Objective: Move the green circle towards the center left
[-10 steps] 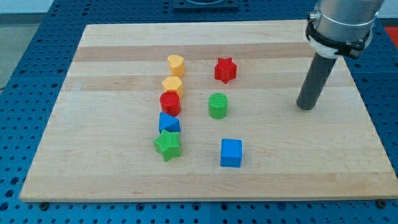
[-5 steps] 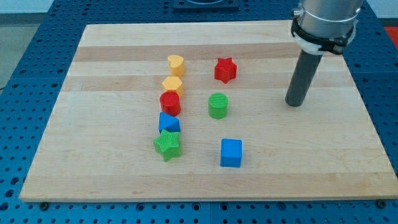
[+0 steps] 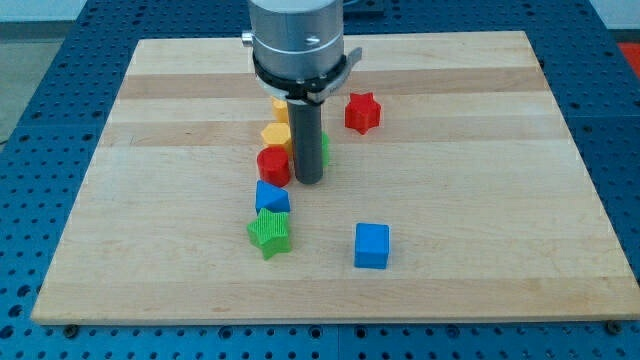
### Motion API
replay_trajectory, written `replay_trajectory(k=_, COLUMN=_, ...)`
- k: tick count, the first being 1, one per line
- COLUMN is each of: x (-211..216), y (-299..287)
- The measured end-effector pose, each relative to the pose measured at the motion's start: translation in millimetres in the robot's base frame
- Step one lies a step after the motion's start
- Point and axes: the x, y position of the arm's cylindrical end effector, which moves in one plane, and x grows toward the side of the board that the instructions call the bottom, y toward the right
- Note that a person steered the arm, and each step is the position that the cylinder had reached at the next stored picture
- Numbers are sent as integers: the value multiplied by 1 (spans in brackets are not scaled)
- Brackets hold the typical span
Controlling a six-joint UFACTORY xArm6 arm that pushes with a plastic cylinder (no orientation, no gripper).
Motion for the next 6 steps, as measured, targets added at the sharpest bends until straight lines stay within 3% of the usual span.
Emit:
replay_trajectory(k=2, x=-28, y=19)
replay_trajectory(k=4, x=-50, y=79)
replay_trajectory(k=6, x=-84, y=8)
